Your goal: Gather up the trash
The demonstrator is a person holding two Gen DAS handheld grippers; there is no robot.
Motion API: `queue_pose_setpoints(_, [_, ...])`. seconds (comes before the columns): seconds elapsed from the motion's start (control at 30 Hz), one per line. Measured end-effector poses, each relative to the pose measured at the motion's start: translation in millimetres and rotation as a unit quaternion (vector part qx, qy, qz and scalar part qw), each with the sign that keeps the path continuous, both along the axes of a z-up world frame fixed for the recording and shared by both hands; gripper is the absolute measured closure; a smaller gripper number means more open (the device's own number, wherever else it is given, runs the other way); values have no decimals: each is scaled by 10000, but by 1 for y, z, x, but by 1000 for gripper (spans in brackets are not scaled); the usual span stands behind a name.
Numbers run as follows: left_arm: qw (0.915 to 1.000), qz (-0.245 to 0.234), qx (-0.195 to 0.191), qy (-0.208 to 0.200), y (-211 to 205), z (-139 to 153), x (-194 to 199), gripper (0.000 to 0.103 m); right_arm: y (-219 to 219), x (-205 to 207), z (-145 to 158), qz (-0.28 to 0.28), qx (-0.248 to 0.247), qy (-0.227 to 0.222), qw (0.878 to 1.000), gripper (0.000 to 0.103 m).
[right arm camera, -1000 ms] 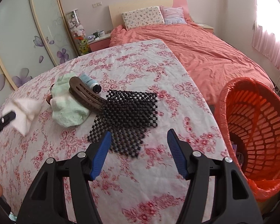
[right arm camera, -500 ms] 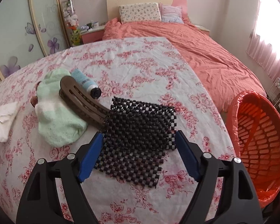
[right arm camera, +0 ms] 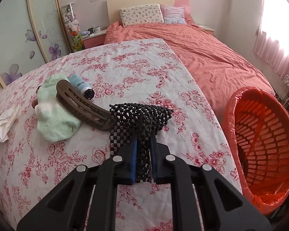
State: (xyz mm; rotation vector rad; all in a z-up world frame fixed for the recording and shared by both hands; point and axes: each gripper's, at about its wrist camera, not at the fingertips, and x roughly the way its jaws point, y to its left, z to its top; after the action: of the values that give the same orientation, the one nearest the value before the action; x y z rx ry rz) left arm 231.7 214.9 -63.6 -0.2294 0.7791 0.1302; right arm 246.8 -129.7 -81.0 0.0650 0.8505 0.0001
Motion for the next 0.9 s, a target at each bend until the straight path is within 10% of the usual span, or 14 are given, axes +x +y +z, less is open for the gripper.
queue_pose_setpoints(0.07, [10000, 1, 0, -46, 1, 4, 2, 10, 1, 0, 2, 87, 68, -14, 9999, 90])
queue_pose_setpoints(0.2, [9998, -93, 93, -139, -1, 12, 5, 5, 5, -1, 10, 209, 53, -150, 9997, 43])
queue_pose_setpoints(0.77, [9973, -155, 579, 435, -5, -16, 50, 4, 24, 19, -4, 118, -367, 171, 9991, 31])
queue_pose_setpoints(0.9, [9977, -222, 392, 503, -1, -24, 55, 17, 22, 16, -3, 92, -471, 114, 9988, 48])
